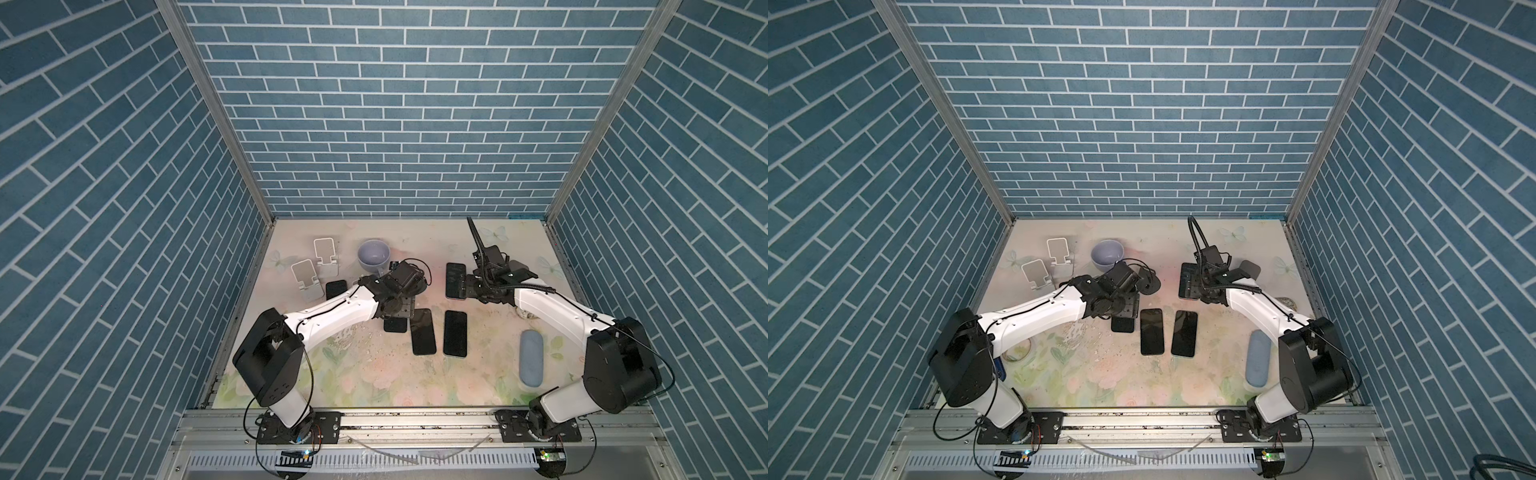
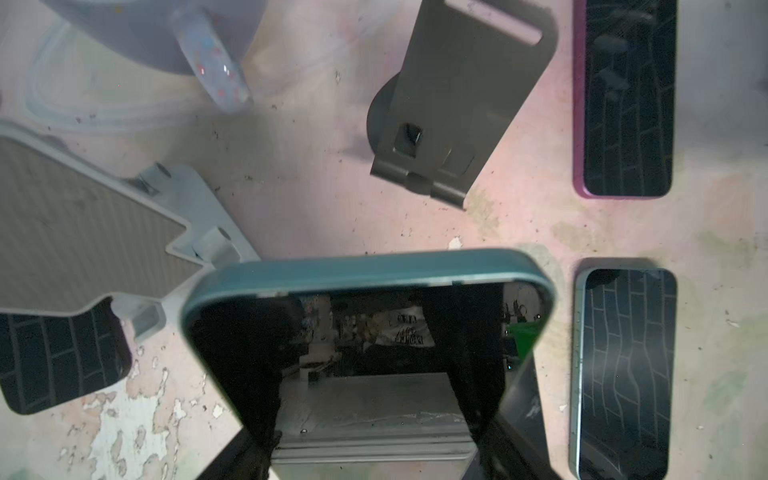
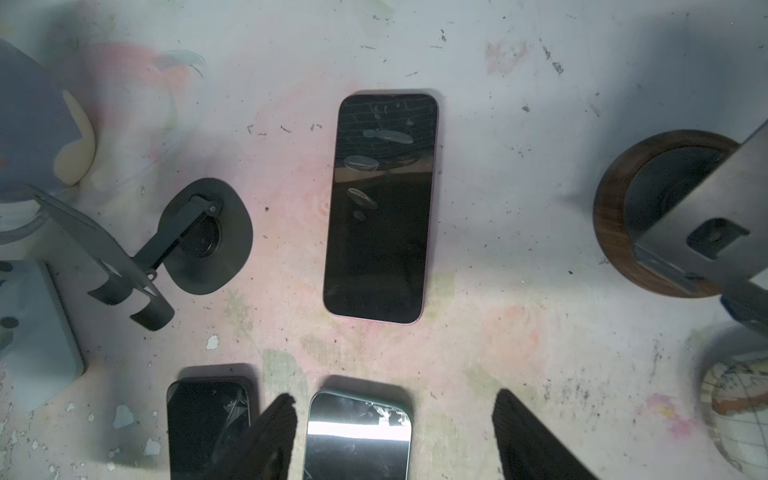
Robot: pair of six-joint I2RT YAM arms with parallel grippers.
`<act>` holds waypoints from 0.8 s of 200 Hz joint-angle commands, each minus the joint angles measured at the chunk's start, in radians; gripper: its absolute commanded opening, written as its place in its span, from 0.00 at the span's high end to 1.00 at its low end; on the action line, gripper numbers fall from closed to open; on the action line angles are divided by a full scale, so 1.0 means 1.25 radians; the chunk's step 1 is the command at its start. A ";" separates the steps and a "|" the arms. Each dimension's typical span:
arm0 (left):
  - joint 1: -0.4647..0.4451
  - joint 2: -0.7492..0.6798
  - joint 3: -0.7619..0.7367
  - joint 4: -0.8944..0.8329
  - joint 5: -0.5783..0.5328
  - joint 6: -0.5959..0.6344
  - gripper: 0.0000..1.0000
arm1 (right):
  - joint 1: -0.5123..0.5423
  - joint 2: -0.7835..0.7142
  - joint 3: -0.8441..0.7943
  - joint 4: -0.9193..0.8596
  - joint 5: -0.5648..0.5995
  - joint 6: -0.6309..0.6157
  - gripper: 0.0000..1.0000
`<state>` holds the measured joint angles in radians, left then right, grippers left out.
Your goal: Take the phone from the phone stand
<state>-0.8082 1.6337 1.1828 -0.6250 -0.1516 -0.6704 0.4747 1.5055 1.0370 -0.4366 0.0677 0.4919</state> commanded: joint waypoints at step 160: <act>-0.015 0.104 -0.091 0.043 0.059 -0.072 0.27 | -0.004 0.024 0.017 0.006 0.005 -0.008 0.24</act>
<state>-0.8215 1.7428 1.0710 -0.5770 -0.0776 -0.7712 0.4732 1.5280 1.0370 -0.4278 0.0669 0.4919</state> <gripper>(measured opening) 0.748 0.761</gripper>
